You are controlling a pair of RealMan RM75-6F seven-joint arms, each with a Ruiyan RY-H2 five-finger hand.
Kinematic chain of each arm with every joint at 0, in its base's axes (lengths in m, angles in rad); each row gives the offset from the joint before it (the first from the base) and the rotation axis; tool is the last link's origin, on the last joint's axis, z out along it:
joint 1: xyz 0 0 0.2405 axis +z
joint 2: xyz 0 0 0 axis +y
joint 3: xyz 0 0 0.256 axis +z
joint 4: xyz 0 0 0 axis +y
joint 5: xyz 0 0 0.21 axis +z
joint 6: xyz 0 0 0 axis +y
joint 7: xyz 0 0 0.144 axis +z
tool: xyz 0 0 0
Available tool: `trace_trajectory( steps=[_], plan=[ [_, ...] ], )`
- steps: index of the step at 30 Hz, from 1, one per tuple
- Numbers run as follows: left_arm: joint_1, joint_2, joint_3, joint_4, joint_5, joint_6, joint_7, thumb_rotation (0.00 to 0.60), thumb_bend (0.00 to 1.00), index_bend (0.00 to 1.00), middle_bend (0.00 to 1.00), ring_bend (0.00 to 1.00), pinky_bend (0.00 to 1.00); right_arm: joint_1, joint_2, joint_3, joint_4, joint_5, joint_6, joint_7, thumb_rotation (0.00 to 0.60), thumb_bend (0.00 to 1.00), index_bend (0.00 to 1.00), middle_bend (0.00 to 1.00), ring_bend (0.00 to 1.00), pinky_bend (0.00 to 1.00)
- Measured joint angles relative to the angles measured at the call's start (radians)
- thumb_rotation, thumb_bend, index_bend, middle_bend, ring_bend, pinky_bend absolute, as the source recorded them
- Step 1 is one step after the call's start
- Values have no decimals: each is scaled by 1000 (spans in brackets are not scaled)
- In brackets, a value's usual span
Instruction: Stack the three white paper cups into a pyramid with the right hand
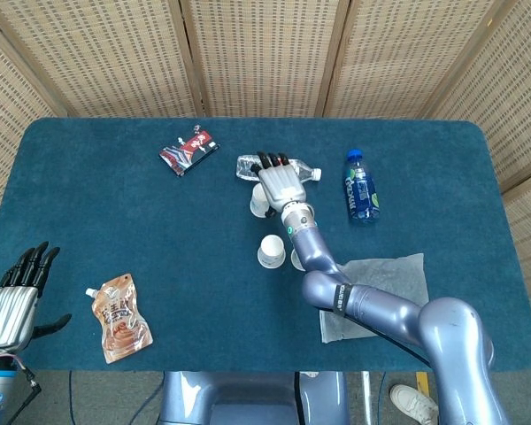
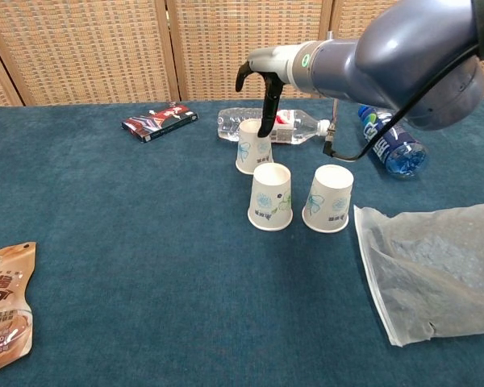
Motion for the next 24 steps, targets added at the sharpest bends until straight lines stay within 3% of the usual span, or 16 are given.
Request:
trace_trajectory(
  steps=[7, 24],
  plan=[
    [-1, -2, 3, 0, -1, -4, 8, 600, 130, 27, 0, 0, 161, 18, -43, -17, 120, 2, -67, 36, 600, 176, 230, 0, 0, 47],
    [-1, -12, 7, 1, 8, 1, 32, 600, 132, 27, 0, 0, 161, 21, -108, -43, 286, -28, -162, 112, 600, 176, 303, 0, 0, 48]
  ],
)
